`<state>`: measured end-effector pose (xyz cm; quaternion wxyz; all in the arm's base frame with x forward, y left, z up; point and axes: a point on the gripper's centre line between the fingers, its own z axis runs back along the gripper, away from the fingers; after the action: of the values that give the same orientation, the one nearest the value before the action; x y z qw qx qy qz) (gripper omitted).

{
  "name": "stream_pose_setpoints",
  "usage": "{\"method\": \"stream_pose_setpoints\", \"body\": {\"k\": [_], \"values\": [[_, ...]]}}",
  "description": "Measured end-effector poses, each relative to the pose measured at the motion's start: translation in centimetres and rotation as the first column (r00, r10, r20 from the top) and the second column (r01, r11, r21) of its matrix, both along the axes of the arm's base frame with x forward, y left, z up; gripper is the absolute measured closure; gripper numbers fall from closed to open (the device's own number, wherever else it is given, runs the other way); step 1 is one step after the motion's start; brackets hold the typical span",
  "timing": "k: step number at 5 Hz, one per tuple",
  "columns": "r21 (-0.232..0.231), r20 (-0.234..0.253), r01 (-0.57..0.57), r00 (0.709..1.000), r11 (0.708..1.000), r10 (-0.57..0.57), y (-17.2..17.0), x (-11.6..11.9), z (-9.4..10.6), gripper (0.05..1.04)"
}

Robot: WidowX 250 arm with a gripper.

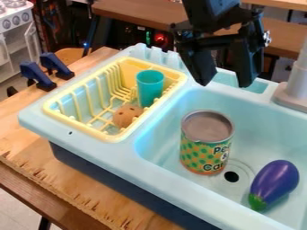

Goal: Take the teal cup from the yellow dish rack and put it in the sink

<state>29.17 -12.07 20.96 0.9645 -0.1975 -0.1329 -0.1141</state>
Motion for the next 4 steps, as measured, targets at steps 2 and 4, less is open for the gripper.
{"method": "stream_pose_setpoints", "body": {"k": [2, 4], "values": [[0.158, -0.020, -0.068, 0.997, 0.985, 0.072, 1.6, 0.2, 0.0, 0.083], [0.264, -0.020, -0.118, 0.992, 0.957, 0.128, 3.7, 0.3, 1.4, 0.083]]}}
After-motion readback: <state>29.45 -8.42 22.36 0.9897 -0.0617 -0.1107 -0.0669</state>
